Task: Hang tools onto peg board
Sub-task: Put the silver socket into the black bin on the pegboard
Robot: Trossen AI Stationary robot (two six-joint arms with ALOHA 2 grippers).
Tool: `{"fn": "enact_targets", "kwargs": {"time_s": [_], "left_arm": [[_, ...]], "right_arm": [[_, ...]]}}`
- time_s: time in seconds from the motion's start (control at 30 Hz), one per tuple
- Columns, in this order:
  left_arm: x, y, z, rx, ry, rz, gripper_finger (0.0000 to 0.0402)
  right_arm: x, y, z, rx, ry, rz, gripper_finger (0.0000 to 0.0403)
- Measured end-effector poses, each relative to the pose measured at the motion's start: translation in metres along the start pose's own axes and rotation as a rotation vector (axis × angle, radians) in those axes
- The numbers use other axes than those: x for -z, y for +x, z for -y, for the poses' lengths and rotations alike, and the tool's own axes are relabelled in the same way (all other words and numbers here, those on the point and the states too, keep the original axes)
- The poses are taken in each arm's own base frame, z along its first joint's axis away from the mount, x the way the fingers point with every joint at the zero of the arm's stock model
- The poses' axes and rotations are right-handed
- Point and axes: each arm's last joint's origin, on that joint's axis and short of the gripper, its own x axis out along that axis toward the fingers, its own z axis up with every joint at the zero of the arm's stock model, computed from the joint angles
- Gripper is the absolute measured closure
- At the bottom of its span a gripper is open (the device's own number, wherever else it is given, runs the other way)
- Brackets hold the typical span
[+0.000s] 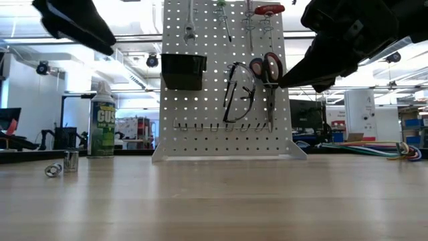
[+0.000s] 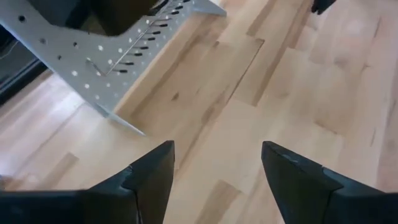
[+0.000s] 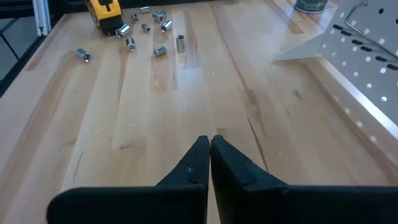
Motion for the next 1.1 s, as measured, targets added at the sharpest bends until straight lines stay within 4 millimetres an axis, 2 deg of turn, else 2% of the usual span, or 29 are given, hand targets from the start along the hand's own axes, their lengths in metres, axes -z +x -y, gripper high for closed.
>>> {"fn": "enact_targets", "kwargs": {"time_s": [0.13, 0.47, 0.83, 1.0, 1.1], "left_arm": [[0.021, 0.007, 0.009, -0.008, -0.018, 0.004, 0.0175], [0.092, 0.061, 0.013, -0.178, -0.092, -0.126, 0.0176], [0.121, 0.084, 0.020, -0.253, -0.042, -0.253, 0.0181], [0.125, 0.087, 0.021, -0.235, -0.062, -0.248, 0.0208], [0.128, 0.088, 0.019, -0.215, -0.082, -0.238, 0.0239]], "right_arm": [[0.000, 0.000, 0.000, 0.000, -0.002, 0.000, 0.0403], [0.000, 0.000, 0.000, 0.000, -0.006, 0.001, 0.0403], [0.000, 0.000, 0.000, -0.001, 0.007, 0.004, 0.0403], [0.000, 0.000, 0.000, -0.001, 0.019, 0.004, 0.0403], [0.000, 0.000, 0.000, -0.001, 0.019, 0.004, 0.0403]]}}
